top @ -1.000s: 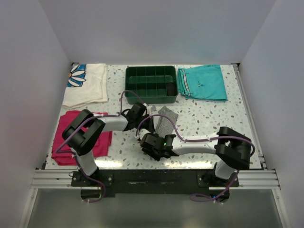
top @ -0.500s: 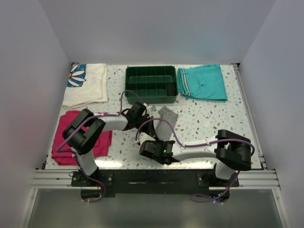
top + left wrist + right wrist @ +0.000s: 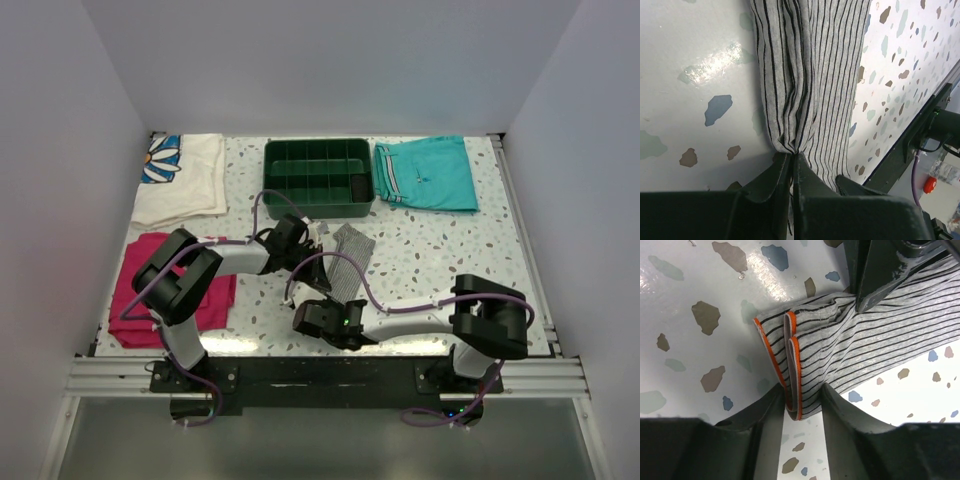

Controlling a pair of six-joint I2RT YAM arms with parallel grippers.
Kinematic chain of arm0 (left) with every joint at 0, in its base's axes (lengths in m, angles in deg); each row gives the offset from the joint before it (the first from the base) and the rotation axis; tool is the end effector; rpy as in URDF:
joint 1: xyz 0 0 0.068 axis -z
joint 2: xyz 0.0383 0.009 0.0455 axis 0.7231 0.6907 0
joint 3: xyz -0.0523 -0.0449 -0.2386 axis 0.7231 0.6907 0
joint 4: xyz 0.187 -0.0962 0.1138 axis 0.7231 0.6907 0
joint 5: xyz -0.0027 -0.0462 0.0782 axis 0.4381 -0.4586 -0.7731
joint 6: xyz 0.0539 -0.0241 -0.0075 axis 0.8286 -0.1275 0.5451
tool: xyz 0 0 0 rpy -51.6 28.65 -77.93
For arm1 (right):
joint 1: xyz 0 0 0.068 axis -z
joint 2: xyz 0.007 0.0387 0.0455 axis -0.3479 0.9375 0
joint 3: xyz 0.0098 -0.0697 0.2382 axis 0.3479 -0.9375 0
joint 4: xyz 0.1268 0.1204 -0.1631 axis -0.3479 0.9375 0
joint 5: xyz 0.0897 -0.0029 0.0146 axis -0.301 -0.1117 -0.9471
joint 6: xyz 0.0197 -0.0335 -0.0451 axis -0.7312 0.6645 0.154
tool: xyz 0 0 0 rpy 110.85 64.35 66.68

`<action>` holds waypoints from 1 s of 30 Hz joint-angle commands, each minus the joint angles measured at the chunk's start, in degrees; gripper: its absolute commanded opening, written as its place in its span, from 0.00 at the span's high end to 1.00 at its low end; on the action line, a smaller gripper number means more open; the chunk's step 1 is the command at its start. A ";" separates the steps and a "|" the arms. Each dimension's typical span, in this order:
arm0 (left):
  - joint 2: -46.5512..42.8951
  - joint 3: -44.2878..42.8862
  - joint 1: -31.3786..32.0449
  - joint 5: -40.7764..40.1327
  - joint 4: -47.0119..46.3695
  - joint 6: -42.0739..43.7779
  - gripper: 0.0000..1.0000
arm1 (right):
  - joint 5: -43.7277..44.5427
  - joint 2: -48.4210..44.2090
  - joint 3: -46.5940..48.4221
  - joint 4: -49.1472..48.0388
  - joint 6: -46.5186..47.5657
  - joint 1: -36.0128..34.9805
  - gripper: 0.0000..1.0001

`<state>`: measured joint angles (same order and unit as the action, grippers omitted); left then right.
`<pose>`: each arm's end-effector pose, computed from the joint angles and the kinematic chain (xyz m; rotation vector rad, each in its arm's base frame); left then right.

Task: Roll the underwear
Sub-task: Roll the underwear to the center of the board.

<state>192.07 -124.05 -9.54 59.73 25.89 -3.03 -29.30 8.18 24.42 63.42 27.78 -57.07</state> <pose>0.2424 -0.2075 0.1130 0.2584 2.7267 -1.0840 0.0845 0.2724 0.1385 -1.1825 2.1570 -0.1250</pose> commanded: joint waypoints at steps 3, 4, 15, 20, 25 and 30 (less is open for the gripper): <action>2.86 1.64 -1.00 -8.69 7.22 4.81 1.00 | 0.49 0.80 -0.71 -0.09 -1.73 -0.35 0.79; 2.60 1.64 -1.00 -8.69 7.40 4.81 1.00 | 0.58 0.71 -0.63 -0.18 -1.90 -0.35 0.79; -1.96 -0.03 -2.67 -12.29 10.91 4.99 0.92 | -5.04 -1.22 0.43 -2.20 -3.31 -0.27 0.84; -5.31 0.23 -4.86 -14.83 11.88 3.94 0.80 | -10.05 -2.10 1.48 -2.29 -3.66 0.35 0.83; -9.17 2.16 -6.71 -16.60 11.62 2.44 0.72 | -12.87 -2.63 2.80 -1.41 -3.49 1.40 0.82; -12.16 2.69 -8.12 -18.01 12.32 1.47 0.69 | -17.52 -3.24 4.03 -0.54 -3.57 3.51 0.81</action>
<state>183.16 -122.33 -16.82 45.59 36.55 -1.37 -40.42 7.15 26.21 61.41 25.68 -54.88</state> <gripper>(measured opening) 0.304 0.188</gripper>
